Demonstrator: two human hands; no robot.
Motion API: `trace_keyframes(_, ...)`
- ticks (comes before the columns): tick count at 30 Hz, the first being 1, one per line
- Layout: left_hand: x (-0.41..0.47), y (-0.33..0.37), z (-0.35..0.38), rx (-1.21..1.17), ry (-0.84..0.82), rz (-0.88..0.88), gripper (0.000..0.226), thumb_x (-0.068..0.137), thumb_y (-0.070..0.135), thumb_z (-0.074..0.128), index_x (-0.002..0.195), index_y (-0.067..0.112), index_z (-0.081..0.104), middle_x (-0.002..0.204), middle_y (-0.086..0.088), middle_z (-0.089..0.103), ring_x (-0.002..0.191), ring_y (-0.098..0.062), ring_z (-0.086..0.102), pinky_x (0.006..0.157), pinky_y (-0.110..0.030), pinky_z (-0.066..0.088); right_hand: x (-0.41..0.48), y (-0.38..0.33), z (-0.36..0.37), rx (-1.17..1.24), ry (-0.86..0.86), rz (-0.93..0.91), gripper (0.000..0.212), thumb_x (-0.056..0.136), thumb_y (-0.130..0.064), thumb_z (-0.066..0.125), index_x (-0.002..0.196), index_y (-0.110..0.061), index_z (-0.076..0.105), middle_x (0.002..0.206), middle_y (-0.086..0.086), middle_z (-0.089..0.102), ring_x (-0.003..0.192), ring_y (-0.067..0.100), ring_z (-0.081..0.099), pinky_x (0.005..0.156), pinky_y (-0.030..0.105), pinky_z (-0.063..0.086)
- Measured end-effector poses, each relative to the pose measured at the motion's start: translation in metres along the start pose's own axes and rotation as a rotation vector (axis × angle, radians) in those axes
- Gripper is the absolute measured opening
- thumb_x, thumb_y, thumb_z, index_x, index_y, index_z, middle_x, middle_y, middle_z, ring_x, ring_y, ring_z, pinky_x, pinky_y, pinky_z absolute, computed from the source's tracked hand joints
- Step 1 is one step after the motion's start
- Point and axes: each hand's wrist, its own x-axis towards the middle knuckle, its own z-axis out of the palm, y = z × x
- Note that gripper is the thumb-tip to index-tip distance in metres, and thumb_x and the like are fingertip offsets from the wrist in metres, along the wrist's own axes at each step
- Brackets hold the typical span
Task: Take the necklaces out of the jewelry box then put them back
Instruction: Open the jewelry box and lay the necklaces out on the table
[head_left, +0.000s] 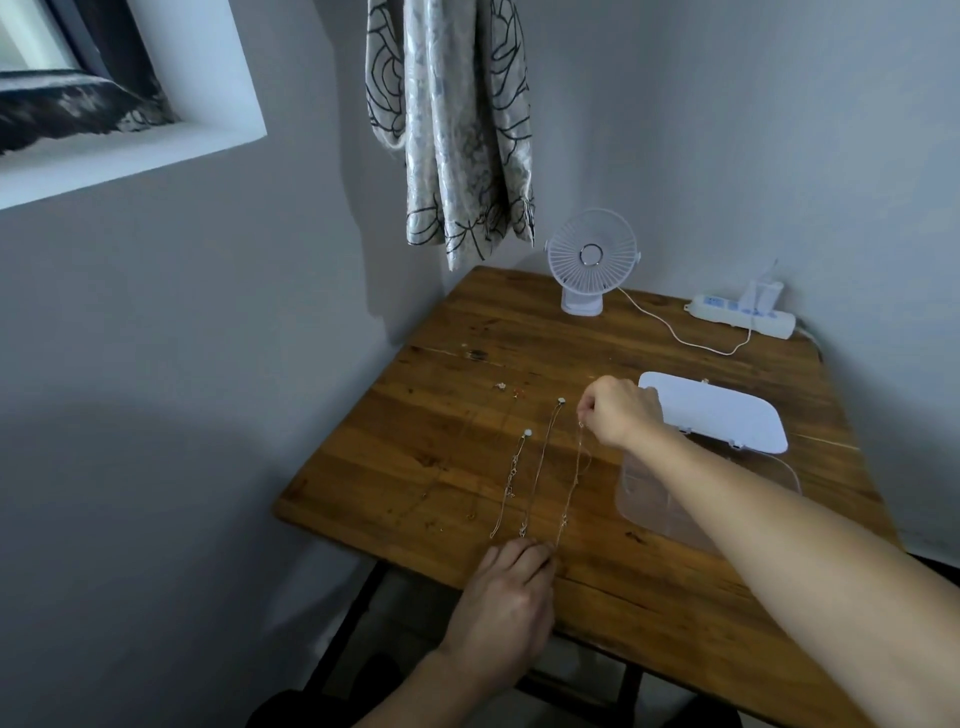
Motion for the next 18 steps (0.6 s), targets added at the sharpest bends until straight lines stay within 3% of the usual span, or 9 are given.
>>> trace_keyframes(5, -0.005, -0.004, 0.007, -0.045, 0.004, -0.011, 0.03, 0.092, 0.022, 0.049, 0.115, 0.014, 0.066, 0.123, 0.004, 0.061, 0.118, -0.011, 0.049, 0.099, -0.026, 0.035, 0.013, 0.001, 0.011, 0.026, -0.055, -0.009, 0.004, 0.087, -0.019, 0.067, 0.09, -0.021, 0.069, 0.102, 0.003, 0.069, 0.095, 0.024, 0.063, 0.087, 0.041, 0.052)
trace_keyframes(11, -0.008, -0.006, 0.013, -0.078, 0.02, -0.02, 0.032, 0.091, 0.021, 0.049, 0.118, 0.012, 0.064, 0.126, 0.002, 0.061, 0.121, -0.013, 0.048, 0.101, -0.028, 0.035, 0.019, 0.002, 0.018, -0.081, -0.037, -0.007, 0.014, 0.087, -0.016, 0.066, 0.101, -0.016, 0.069, 0.099, 0.006, 0.068, 0.089, 0.024, 0.064, 0.077, 0.034, 0.053)
trace_keyframes(18, -0.009, -0.005, 0.013, -0.063, 0.015, -0.025, 0.033, 0.09, 0.023, 0.05, 0.118, 0.015, 0.065, 0.126, 0.004, 0.061, 0.12, -0.01, 0.048, 0.102, -0.026, 0.032, 0.01, 0.011, 0.008, 0.027, -0.023, -0.023, 0.019, 0.089, -0.015, 0.063, 0.108, -0.017, 0.068, 0.109, 0.007, 0.068, 0.096, 0.025, 0.063, 0.078, 0.033, 0.053)
